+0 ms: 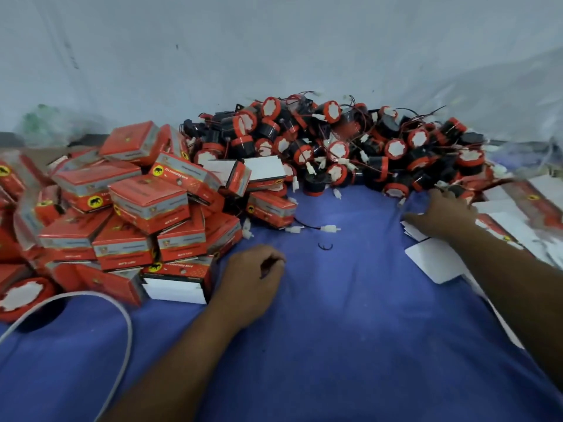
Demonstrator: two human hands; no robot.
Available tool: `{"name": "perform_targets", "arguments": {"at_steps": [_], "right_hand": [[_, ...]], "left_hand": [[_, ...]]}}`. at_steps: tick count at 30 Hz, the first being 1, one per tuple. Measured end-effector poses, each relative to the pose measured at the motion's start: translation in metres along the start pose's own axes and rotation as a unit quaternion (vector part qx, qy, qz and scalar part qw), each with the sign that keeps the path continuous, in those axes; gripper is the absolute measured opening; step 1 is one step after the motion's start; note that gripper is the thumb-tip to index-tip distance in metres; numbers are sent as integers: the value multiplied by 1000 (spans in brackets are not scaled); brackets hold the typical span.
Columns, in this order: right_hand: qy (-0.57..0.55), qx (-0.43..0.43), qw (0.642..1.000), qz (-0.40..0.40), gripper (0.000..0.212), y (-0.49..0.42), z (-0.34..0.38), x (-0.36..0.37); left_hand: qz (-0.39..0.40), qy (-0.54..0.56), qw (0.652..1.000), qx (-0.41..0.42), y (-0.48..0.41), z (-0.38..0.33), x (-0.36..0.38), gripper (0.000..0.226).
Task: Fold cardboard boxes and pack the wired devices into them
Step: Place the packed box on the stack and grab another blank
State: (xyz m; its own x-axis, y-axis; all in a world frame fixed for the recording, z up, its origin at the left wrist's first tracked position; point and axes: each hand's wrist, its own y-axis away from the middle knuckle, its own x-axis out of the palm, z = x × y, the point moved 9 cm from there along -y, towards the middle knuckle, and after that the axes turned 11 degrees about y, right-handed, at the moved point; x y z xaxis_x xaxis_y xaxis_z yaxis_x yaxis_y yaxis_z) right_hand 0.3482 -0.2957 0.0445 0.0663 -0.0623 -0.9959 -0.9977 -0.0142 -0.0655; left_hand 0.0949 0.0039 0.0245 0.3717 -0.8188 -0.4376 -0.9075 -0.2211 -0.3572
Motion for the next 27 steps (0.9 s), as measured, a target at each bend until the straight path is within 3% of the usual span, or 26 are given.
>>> {"name": "perform_targets", "arguments": {"at_steps": [5,8,10,12,13,15,16,18,19,21,24,27], "right_hand": [[128,-139,973,130,81,14,-1,6],[141,-186,961,152,67,26,-13,-5],[158,-186,961,126,44,32,-15,-15],[165,-183,967,61,34,38,-8,-36],[125,-174,977,18,34,41,-4,-53],[-65,-153,983,-73,33,53,6,-92],[-199,-159,961,-104,34,64,16,-106],[-461,-184,863,-95,35,93,54,-114],[-550,-195,809,-64,31,111,80,-105],[-643,-183,744,2,25,145,130,-69],[-696,-104,702,106,31,170,167,-13],[-708,-74,692,117,39,171,162,3]], "left_hand": [[1,9,1000,3,-1,-1,-1,12],[3,6,1000,-4,-1,1,-1,12],[9,5,1000,-9,0,2,0,12],[17,6,1000,-12,2,0,1,12],[17,9,1000,-11,2,-1,2,12],[11,33,999,-12,1,-3,1,12],[10,59,998,-23,1,-2,0,20],[18,137,990,-41,1,-3,1,49],[20,182,983,-32,2,-6,2,60],[21,269,963,-12,5,-13,4,67],[49,412,905,-89,7,-7,14,76],[78,506,845,-153,10,-10,27,50]]}}
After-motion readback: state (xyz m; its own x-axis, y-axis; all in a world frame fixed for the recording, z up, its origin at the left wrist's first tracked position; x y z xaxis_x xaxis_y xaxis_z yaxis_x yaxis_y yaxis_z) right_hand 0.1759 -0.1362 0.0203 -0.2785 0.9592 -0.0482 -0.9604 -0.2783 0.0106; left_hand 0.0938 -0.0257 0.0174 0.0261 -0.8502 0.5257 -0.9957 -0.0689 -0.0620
